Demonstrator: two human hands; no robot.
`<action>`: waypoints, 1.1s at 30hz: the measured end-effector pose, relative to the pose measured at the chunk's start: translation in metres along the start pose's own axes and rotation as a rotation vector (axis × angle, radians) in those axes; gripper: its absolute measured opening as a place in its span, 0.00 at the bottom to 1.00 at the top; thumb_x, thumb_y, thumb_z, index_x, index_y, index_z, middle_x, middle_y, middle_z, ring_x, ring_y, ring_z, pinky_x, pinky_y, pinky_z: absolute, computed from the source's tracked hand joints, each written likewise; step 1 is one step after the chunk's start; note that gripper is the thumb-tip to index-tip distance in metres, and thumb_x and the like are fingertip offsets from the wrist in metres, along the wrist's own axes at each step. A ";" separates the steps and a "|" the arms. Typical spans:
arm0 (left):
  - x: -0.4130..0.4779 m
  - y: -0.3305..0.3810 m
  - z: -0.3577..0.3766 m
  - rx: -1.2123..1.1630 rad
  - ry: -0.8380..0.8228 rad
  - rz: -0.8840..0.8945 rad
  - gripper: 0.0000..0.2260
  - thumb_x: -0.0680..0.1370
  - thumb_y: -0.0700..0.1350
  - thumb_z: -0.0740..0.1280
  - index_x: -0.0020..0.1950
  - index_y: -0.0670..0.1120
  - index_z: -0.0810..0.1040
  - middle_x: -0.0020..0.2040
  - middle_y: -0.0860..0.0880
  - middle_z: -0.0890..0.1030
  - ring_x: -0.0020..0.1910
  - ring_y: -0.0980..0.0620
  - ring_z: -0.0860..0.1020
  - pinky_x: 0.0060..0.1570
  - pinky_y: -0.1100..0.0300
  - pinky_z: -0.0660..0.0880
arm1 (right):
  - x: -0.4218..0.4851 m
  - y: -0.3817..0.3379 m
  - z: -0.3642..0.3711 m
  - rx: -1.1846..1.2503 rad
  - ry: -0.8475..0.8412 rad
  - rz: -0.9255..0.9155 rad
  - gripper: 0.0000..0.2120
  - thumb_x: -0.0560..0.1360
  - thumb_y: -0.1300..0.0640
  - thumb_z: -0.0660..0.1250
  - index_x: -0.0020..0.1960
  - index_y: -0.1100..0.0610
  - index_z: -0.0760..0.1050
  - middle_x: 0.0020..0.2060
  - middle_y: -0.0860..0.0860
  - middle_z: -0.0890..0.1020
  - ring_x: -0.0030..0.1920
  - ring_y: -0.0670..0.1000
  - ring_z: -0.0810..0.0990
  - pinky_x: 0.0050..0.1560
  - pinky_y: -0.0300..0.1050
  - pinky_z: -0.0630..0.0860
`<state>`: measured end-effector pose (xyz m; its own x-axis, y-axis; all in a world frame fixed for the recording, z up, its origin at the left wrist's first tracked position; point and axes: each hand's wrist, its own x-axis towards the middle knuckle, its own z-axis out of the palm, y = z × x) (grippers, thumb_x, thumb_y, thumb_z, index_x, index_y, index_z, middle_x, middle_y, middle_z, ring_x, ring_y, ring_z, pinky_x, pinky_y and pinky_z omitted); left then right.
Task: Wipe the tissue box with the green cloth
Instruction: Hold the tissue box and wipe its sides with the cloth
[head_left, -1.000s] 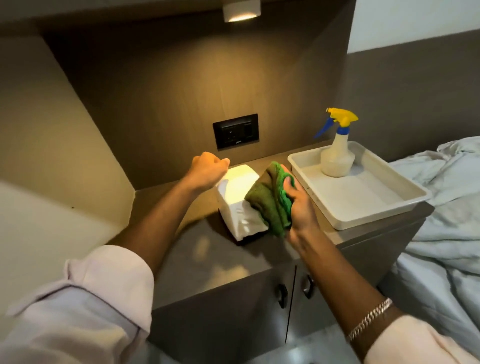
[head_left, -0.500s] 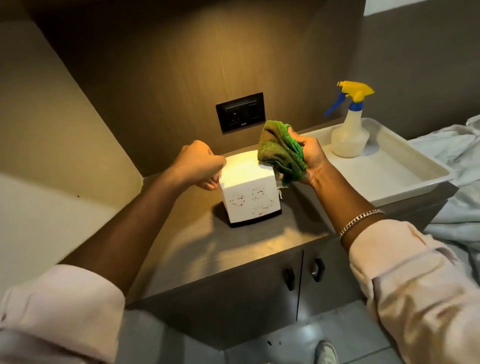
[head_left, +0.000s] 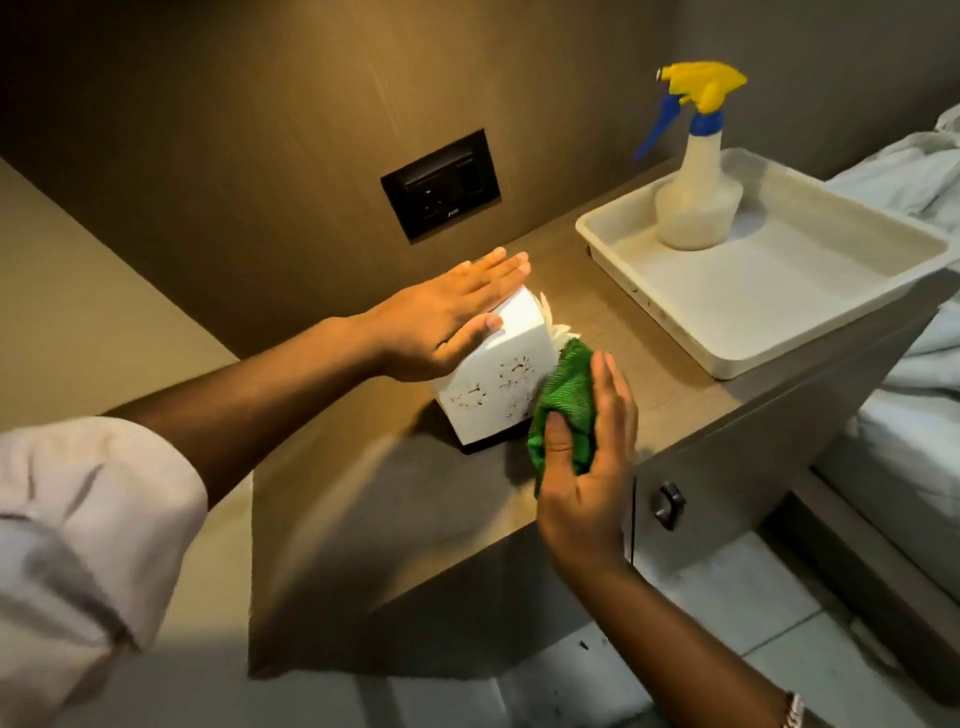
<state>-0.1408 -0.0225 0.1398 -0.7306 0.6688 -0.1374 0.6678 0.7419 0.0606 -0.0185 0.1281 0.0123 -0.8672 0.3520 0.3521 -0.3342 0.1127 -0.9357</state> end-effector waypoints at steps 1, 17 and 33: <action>0.002 -0.002 0.001 0.001 -0.003 0.019 0.27 0.81 0.54 0.46 0.78 0.47 0.45 0.80 0.47 0.46 0.78 0.52 0.41 0.77 0.51 0.43 | 0.000 -0.003 0.010 -0.027 -0.024 -0.038 0.29 0.79 0.54 0.61 0.77 0.45 0.55 0.78 0.53 0.59 0.76 0.45 0.58 0.67 0.31 0.64; 0.008 -0.014 0.014 -0.087 0.084 0.079 0.28 0.80 0.55 0.44 0.78 0.46 0.46 0.80 0.46 0.46 0.79 0.51 0.43 0.77 0.49 0.46 | -0.032 -0.048 0.097 0.093 0.202 0.260 0.39 0.76 0.62 0.66 0.77 0.40 0.50 0.81 0.50 0.49 0.80 0.54 0.48 0.72 0.64 0.65; 0.007 -0.018 0.013 -0.093 0.105 0.050 0.27 0.80 0.52 0.45 0.78 0.46 0.45 0.80 0.47 0.46 0.78 0.53 0.44 0.74 0.60 0.44 | -0.036 -0.047 0.098 0.092 0.205 0.394 0.38 0.70 0.62 0.72 0.73 0.39 0.61 0.76 0.48 0.60 0.74 0.52 0.60 0.67 0.60 0.73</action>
<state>-0.1562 -0.0320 0.1249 -0.7111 0.7025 -0.0283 0.6909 0.7057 0.1569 -0.0077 0.0186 0.0453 -0.8471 0.5291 -0.0505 -0.0324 -0.1462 -0.9887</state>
